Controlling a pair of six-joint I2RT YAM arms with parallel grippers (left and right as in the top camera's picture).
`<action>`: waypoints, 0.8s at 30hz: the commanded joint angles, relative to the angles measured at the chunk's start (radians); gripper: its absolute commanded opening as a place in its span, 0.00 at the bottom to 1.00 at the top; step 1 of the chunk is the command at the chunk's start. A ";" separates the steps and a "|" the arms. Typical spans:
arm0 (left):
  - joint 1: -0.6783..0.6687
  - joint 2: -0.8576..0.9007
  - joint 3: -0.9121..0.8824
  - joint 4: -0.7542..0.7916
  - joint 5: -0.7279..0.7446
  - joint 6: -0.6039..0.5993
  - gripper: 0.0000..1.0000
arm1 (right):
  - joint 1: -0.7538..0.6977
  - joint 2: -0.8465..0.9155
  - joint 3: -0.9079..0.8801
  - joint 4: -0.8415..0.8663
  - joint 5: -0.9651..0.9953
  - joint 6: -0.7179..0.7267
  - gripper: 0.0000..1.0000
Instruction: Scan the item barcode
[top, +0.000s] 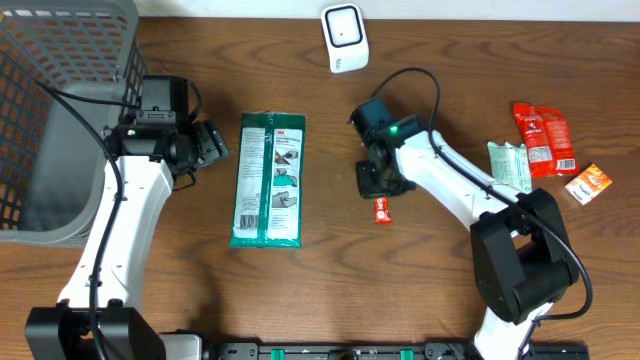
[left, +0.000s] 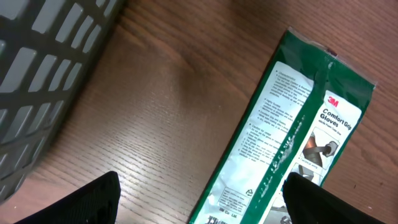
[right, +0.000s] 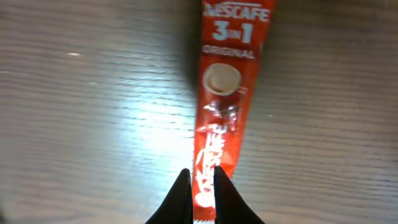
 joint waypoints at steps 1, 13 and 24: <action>0.002 0.001 -0.003 -0.003 -0.009 -0.009 0.84 | 0.003 -0.006 -0.001 -0.046 -0.027 0.021 0.07; 0.002 0.001 -0.003 -0.003 -0.009 -0.009 0.84 | 0.016 -0.006 -0.170 0.080 -0.004 0.073 0.02; 0.002 0.001 -0.003 -0.003 -0.009 -0.009 0.84 | -0.018 -0.006 -0.104 0.002 -0.005 -0.021 0.06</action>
